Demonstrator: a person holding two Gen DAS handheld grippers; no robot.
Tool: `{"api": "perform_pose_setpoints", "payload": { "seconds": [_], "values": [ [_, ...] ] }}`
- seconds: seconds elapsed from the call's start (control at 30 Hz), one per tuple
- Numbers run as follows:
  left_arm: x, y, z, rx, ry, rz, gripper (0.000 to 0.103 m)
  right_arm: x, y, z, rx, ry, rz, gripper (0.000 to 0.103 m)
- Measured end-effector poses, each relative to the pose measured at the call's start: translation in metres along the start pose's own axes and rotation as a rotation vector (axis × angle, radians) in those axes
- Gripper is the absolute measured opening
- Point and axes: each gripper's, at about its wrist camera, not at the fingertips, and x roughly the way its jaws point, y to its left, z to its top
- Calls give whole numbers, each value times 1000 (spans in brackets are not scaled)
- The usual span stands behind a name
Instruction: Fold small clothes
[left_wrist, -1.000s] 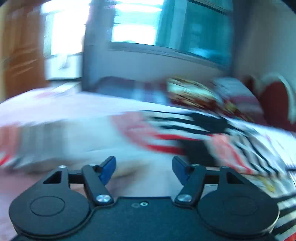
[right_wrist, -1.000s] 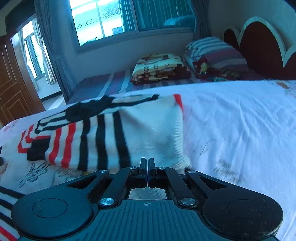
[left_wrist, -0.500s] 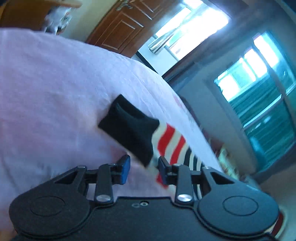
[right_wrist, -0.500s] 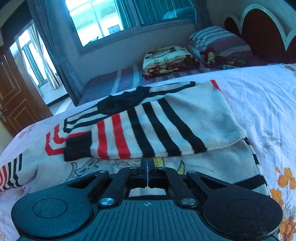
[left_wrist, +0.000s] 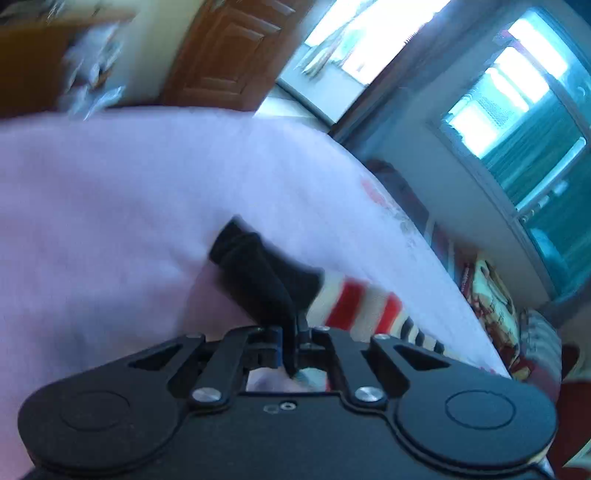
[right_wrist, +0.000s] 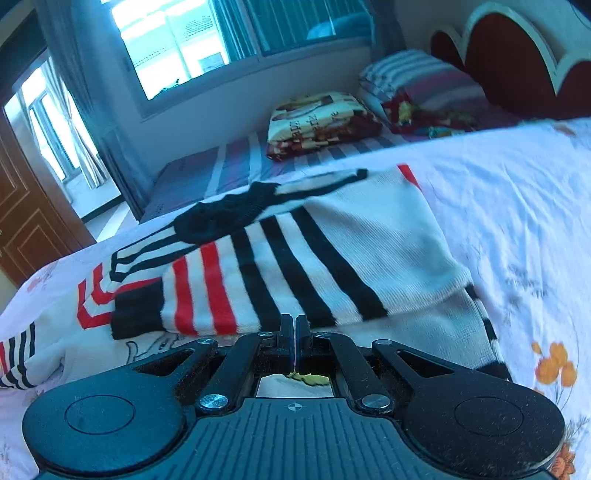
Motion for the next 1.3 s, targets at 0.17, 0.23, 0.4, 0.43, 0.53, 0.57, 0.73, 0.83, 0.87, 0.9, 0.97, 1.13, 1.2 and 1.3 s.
{"api": "perform_pose_setpoints", "payload": {
  "seconds": [0.17,0.23,0.4,0.43,0.53,0.57,0.73,0.83,0.87,0.9,0.97,1.13,1.2,1.3],
  "values": [
    [-30,-54,-21,151,-105,-63,4,0,-22,3,36,-18,12,0],
    [-41,-100,-38,283,-137,-103,4,0,-30,7,56,-31,21,0],
    [-41,-231,-130,728,-104,-194,4,-2,-46,14,78,-41,49,0],
    [-39,-256,-150,792,-99,-219,4,-4,-49,15,79,-43,54,0],
    [-33,-315,-210,893,-66,-274,4,-8,-60,20,100,-54,66,0],
    [-30,-332,-225,920,-64,-283,4,-8,-64,21,113,-56,70,0],
    [-19,-365,-300,1018,4,-344,4,-16,-89,30,154,-75,89,0],
    [-10,-378,-339,1102,63,-320,4,-21,-106,33,174,-75,88,0],
    [-9,-382,-348,1124,71,-315,4,-22,-111,33,185,-73,89,0],
    [-9,-386,-357,1139,82,-314,4,-23,-118,34,200,-72,94,0],
    [-7,-390,-372,1171,115,-330,10,-28,-128,35,222,-74,105,0],
    [-20,-391,-404,1304,70,-417,80,-28,-130,41,195,-65,96,25],
    [-32,-372,-394,1271,54,-442,61,-28,-124,41,174,-84,118,89],
    [-45,-330,-361,1178,14,-361,54,-22,-112,43,163,-91,209,89]
  ]
}}
